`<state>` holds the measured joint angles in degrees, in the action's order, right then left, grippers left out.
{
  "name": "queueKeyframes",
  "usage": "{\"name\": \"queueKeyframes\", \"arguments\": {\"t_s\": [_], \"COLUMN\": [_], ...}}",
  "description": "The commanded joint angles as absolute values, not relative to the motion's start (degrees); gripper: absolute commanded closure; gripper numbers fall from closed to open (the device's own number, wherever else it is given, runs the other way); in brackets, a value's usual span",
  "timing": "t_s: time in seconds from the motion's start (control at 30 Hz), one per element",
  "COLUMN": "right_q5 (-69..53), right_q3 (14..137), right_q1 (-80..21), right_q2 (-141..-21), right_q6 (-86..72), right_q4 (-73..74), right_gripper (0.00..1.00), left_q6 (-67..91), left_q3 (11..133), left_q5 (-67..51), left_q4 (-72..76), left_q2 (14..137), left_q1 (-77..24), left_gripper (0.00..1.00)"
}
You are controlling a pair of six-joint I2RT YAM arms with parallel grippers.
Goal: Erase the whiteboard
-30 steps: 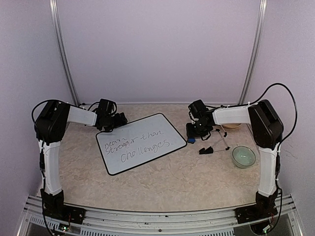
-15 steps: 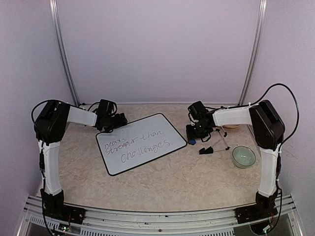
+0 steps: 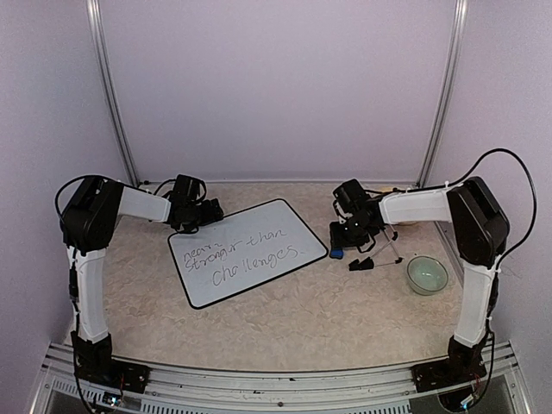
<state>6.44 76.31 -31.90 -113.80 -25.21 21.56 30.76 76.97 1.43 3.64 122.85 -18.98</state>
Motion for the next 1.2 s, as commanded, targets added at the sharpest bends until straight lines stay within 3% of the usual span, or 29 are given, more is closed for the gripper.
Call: {"name": "queueKeyframes", "arguments": {"t_s": [0.0, 0.6, 1.17], "right_q5": [6.66, 5.08, 8.74], "right_q3": [75.26, 71.83, 78.86], "right_q1": [-32.96, -33.63, -33.93], "right_q2": [-109.58, -111.10, -112.53], "right_q6": [-25.84, -28.04, -28.30], "right_q4": [22.62, 22.32, 24.57], "right_gripper": [0.56, 0.51, 0.48], "left_q6": [32.09, 32.13, 32.15], "left_q3": [74.62, 74.74, 74.57], "left_q5": [-0.45, -0.56, -0.35], "left_q4": [-3.43, -2.96, -2.99], "left_q2": [123.46, 123.91, 123.86], "left_q1": [-20.39, -21.05, -21.36], "left_gripper": [0.07, 0.07, 0.07]}}
